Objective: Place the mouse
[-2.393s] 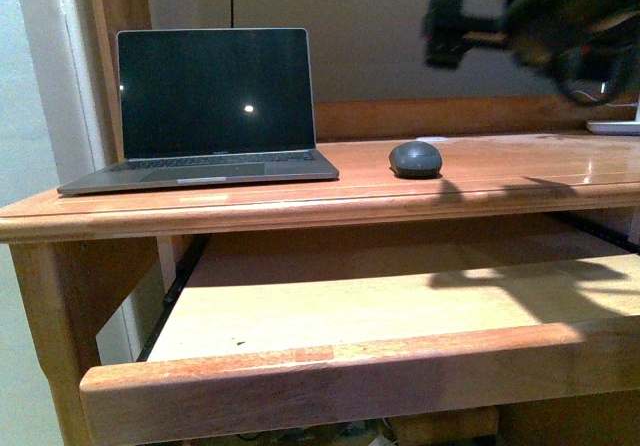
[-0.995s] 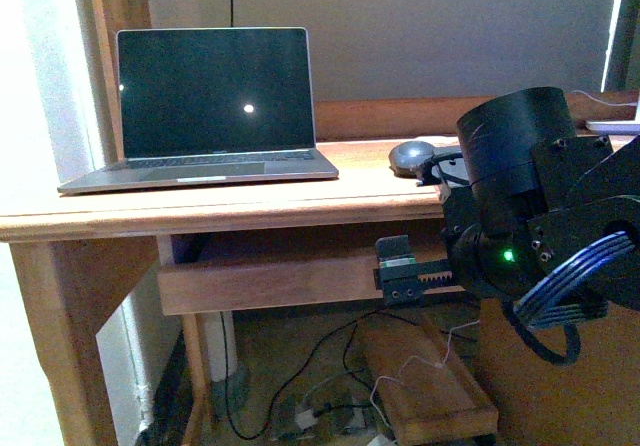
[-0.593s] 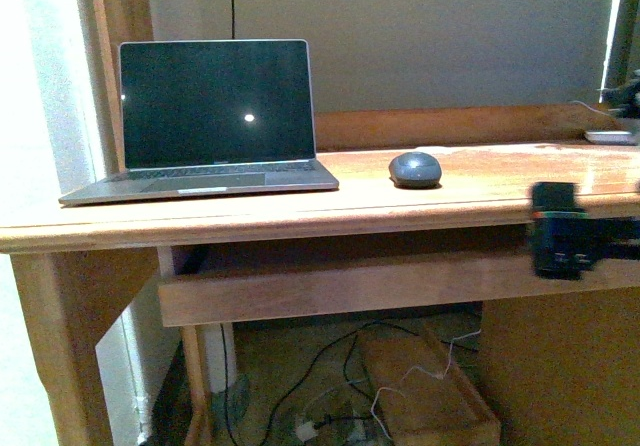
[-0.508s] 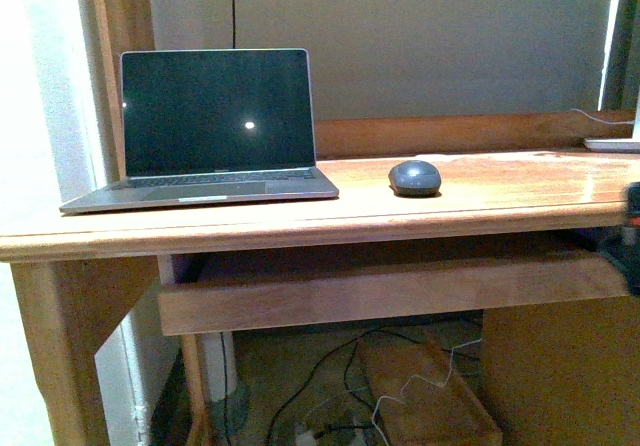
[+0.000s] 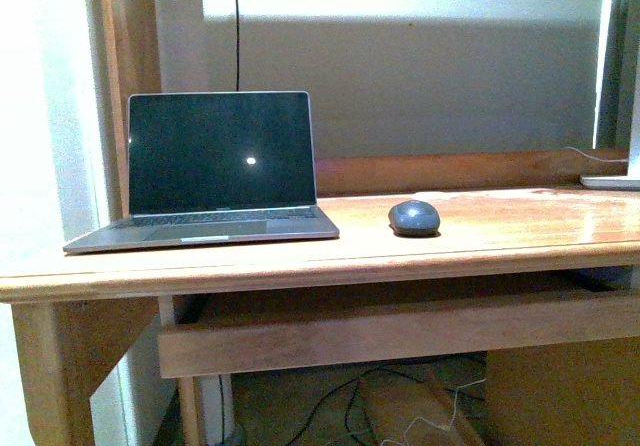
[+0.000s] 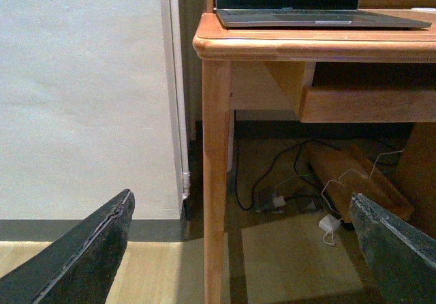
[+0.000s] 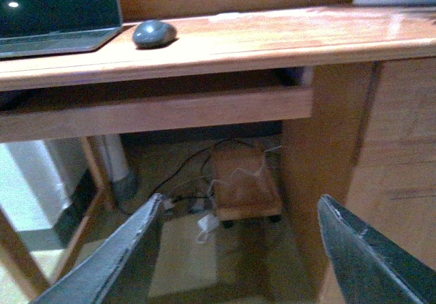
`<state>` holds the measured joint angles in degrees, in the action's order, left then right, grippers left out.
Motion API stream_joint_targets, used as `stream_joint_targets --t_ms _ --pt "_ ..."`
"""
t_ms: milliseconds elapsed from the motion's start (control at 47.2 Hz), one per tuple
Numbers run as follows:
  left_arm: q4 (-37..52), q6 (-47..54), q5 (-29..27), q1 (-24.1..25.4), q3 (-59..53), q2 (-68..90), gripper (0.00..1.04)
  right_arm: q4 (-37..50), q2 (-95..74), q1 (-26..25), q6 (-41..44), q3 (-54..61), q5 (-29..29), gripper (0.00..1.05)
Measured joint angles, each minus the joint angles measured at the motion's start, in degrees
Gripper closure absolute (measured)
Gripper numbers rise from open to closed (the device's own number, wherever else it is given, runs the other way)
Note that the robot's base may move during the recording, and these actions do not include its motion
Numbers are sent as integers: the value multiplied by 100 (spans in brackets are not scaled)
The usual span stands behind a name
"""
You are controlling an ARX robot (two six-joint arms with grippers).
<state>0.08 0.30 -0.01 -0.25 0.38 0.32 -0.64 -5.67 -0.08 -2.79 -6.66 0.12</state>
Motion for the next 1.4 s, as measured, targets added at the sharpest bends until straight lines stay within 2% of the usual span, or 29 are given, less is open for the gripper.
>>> stream_joint_targets --t_ms 254,402,466,530,741,1038,1398 --pt "0 0 2 0 0 0 8 44 483 2 184 575 -9 75" --pt "0 0 0 0 0 0 8 59 533 2 260 575 -17 102" --pt "0 0 0 0 0 0 8 59 533 2 249 575 -15 102" --pt "0 0 2 0 0 0 8 59 535 2 260 575 -15 93" --pt "0 0 0 0 0 0 8 59 535 2 260 575 -15 47" --pt "0 0 0 0 0 0 8 59 535 2 258 575 -15 7" --pt "0 0 0 0 0 0 8 59 535 2 260 575 -15 7"
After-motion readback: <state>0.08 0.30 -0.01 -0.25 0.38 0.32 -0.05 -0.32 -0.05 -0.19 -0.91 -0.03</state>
